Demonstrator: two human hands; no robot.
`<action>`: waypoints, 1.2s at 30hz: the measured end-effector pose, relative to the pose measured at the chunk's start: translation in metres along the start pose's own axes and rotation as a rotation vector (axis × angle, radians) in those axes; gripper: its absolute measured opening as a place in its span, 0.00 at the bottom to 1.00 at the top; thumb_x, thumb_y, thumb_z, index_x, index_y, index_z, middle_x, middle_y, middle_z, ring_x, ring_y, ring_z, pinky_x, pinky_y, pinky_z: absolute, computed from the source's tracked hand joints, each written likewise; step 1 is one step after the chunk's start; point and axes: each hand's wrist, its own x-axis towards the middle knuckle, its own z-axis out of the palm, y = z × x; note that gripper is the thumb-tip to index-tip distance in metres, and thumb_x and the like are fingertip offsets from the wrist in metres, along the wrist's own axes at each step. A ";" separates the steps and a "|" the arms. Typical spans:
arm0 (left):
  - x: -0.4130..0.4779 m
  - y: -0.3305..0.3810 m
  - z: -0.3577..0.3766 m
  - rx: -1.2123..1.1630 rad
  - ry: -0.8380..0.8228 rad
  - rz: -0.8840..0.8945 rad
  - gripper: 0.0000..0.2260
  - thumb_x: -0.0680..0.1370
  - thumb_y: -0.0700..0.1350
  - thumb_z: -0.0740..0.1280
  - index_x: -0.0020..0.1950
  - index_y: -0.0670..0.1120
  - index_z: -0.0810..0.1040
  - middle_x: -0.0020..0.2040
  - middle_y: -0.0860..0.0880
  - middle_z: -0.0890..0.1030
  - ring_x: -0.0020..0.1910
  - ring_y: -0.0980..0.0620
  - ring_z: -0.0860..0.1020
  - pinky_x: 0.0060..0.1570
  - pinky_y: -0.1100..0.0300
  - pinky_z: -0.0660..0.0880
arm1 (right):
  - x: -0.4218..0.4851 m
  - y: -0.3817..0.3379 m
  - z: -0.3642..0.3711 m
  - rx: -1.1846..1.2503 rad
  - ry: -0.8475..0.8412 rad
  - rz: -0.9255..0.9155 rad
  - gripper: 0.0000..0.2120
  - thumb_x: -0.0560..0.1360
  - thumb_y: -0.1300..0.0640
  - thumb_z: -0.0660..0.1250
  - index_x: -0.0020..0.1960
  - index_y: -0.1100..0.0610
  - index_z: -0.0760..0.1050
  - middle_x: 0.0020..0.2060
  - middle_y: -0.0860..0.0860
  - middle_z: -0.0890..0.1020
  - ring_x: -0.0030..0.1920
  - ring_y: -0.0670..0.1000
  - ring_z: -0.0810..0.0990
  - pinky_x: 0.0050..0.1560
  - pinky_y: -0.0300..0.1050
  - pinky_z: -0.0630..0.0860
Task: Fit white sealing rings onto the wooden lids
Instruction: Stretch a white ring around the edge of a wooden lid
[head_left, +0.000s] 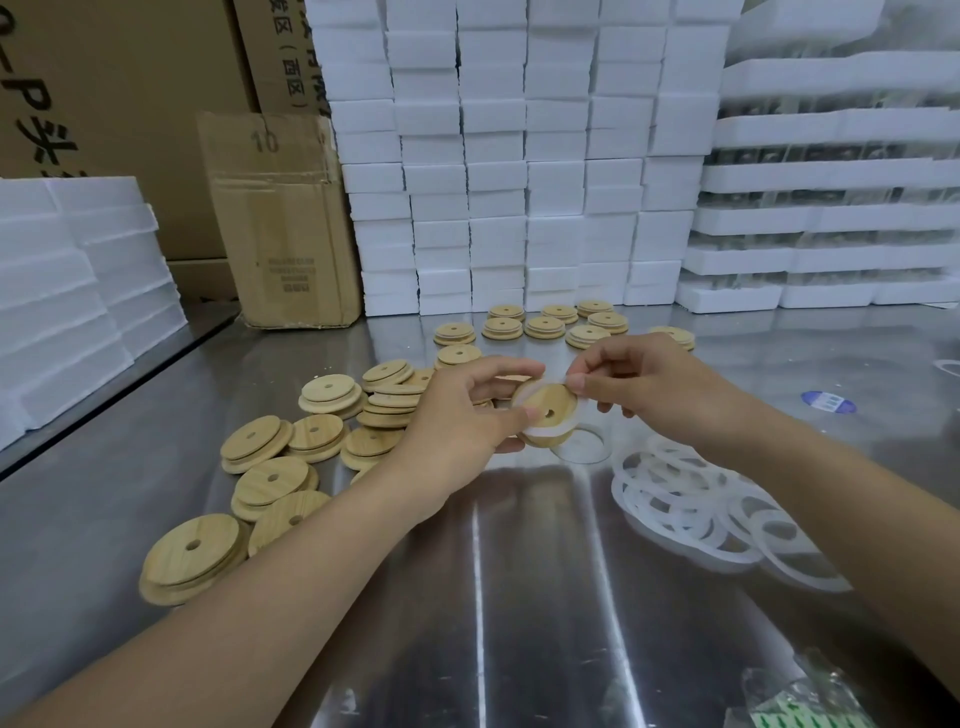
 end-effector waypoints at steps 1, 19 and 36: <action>0.000 0.000 0.000 -0.011 -0.005 -0.004 0.16 0.78 0.34 0.76 0.61 0.51 0.86 0.53 0.50 0.89 0.51 0.47 0.88 0.51 0.48 0.87 | 0.000 0.000 0.000 0.004 0.000 0.012 0.04 0.79 0.55 0.75 0.46 0.52 0.85 0.35 0.46 0.84 0.35 0.40 0.79 0.35 0.28 0.72; 0.002 0.000 -0.005 -0.138 -0.029 -0.058 0.14 0.78 0.36 0.77 0.61 0.51 0.87 0.53 0.50 0.89 0.53 0.48 0.88 0.49 0.48 0.87 | -0.003 -0.004 -0.003 0.025 -0.030 0.060 0.06 0.79 0.52 0.75 0.42 0.46 0.86 0.37 0.45 0.86 0.39 0.40 0.80 0.46 0.42 0.71; -0.001 0.002 -0.001 -0.189 0.013 -0.029 0.15 0.78 0.37 0.76 0.61 0.54 0.86 0.55 0.47 0.88 0.54 0.44 0.87 0.52 0.45 0.87 | -0.005 -0.010 0.008 0.056 0.036 -0.021 0.04 0.78 0.54 0.76 0.44 0.48 0.83 0.44 0.49 0.88 0.49 0.50 0.86 0.51 0.46 0.78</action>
